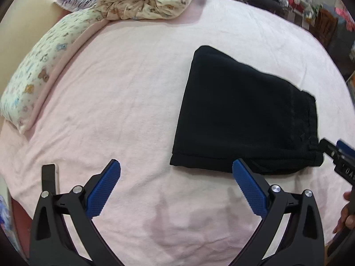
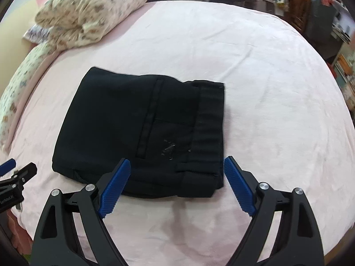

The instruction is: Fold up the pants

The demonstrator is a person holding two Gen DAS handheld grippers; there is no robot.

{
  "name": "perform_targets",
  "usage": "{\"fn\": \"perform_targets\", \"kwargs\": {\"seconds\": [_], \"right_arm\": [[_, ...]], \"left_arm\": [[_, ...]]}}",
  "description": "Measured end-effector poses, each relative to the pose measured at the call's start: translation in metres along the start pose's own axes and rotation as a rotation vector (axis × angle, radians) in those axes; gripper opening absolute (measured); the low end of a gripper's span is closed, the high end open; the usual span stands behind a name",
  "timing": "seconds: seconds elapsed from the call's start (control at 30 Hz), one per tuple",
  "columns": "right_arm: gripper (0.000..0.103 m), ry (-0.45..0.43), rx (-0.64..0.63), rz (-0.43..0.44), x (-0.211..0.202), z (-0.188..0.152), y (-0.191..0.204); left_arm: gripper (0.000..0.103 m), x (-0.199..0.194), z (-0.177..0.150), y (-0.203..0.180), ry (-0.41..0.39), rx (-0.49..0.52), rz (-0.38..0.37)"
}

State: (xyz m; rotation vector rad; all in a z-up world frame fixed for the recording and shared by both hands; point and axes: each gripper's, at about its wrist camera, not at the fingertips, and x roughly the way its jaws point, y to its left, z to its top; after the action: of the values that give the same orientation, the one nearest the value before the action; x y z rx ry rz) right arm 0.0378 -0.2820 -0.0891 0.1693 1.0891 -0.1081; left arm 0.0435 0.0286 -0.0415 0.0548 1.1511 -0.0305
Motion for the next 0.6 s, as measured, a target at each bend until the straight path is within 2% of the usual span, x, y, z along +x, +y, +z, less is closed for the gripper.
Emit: {"fn": "perform_targets", "kwargs": {"seconds": [0.13,0.37,0.6], "right_arm": [[0.088,0.02,-0.009,-0.002,-0.004,-0.006,0.004],[0.088,0.02,-0.023,-0.03,-0.007,-0.01,0.012],[0.088,0.05,-0.043,-0.034,0.007,-0.01,0.017]], "left_arm": [[0.101,0.002,0.0,0.0,0.025,0.002,0.009],[0.101,-0.003,-0.006,-0.014,0.011,0.081,0.028],[0.101,-0.001,-0.008,-0.015,0.019,0.096,0.032]]}}
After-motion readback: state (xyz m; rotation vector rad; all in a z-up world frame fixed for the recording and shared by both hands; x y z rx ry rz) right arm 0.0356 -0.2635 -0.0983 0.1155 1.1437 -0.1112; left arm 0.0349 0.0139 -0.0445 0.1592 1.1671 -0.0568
